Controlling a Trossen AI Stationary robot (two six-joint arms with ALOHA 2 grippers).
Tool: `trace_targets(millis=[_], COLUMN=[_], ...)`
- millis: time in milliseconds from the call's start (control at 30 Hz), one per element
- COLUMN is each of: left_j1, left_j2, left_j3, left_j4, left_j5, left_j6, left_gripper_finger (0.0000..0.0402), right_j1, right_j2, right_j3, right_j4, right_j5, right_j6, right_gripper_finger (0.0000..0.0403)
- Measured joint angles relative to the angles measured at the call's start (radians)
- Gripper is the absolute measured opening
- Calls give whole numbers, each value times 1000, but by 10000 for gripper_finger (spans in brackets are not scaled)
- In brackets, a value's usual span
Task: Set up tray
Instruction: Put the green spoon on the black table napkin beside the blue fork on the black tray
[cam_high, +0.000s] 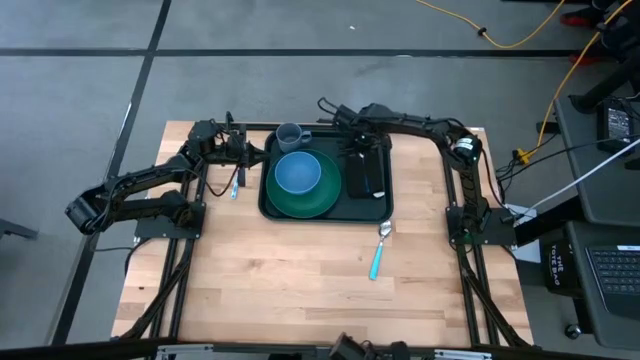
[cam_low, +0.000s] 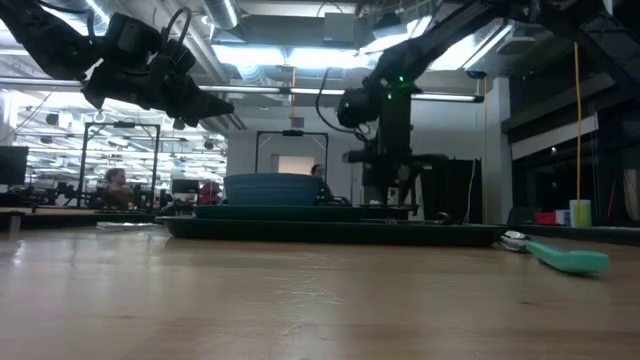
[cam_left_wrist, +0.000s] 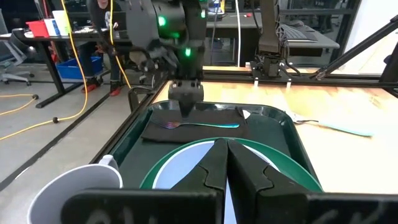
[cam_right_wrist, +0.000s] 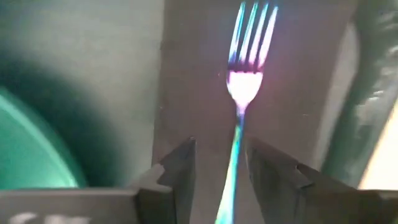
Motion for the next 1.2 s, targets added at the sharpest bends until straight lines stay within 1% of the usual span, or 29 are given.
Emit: trace_targets(millis=[133,267,367,500,567,700,767,867,967,1200], left_j1=[0,0,1,1,1,0,0,0,0,0], left_j2=[0,0,0,0,0,0,0,0,0,0], left_j3=[0,0,0,0,0,0,0,0,0,0], left_j4=[-1,-38,-45,-45,-49,-63,-66,-65,-54,-50], left_j5=[0,0,0,0,0,0,0,0,0,0], left_j6=[0,1,1,1,1,0,0,0,0,0], left_gripper_finger=[3,3,3,3,3,3,3,3,3,3], right_j1=[11,54,97,156,191,275,321,399,476,623], right_j2=[-2,-4,-40,-129,-170,-251,-288,-333,-369,-396], right_j3=[95,184,199,156,113,-26,-99,-179,-220,-225], right_j4=[-88,-163,-202,-204,-189,-115,-73,-62,-71,-97], right_j5=[35,84,164,240,263,274,275,261,256,257], right_j6=[-75,-165,-172,-159,-131,-47,12,131,234,427], right_gripper_finger=[142,142,142,142,142,142,142,142,142,142])
